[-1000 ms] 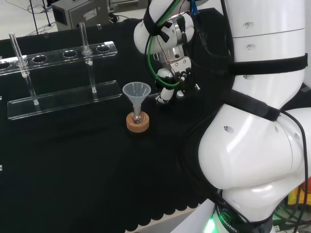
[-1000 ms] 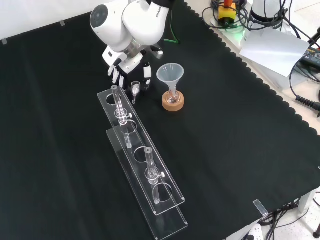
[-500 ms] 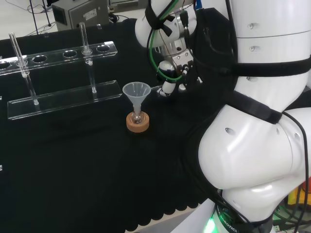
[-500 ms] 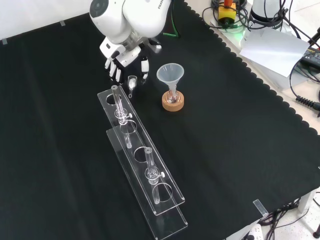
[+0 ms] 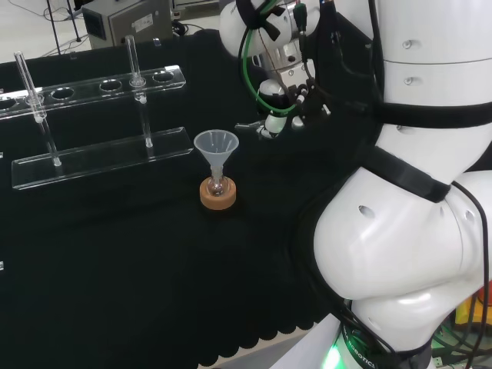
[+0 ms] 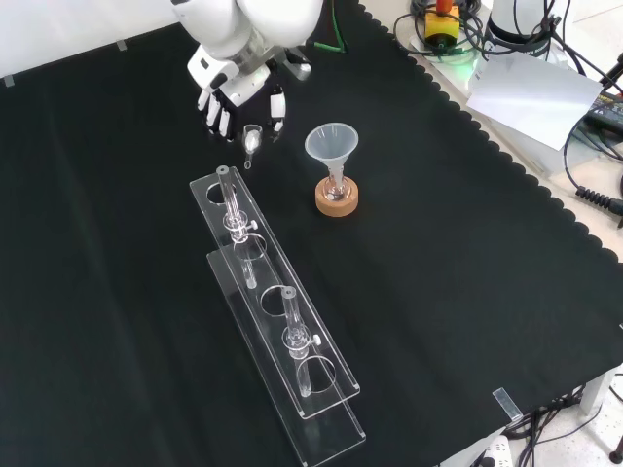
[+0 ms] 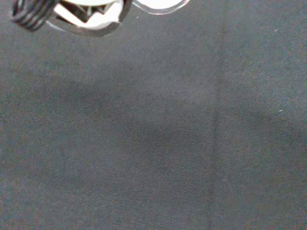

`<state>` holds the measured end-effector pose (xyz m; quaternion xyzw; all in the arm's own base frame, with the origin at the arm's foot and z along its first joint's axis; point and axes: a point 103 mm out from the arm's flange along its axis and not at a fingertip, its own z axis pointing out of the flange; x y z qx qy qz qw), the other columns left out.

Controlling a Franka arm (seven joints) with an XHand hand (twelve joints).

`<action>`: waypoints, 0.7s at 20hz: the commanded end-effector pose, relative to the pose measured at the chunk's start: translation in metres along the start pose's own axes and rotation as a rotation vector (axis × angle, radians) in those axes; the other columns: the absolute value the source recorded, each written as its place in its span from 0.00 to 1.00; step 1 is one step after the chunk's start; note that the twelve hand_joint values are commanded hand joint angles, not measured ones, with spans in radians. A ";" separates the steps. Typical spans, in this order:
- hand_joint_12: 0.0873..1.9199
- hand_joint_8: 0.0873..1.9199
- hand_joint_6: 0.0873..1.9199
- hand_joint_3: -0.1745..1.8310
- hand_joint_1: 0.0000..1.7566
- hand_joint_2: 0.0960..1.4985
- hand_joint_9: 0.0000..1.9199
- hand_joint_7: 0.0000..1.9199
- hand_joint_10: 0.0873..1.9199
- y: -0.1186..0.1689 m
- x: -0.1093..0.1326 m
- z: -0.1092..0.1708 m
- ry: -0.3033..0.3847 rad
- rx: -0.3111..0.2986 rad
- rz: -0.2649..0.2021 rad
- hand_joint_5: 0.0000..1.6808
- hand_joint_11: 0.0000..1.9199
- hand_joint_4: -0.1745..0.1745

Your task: Pick up the weighing funnel.

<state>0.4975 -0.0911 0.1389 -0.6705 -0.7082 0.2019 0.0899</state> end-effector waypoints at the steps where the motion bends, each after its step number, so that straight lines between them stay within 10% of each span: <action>1: 0.64 0.31 0.51 0.48 0.61 0.41 0.45 0.30 0.23 -0.025 -0.011 -0.024 -0.029 -0.008 0.022 0.66 0.28 1.00; 14: 0.64 0.31 0.52 0.49 0.62 0.41 0.45 0.31 0.23 -0.080 0.003 -0.061 -0.079 -0.036 0.033 0.66 0.28 1.00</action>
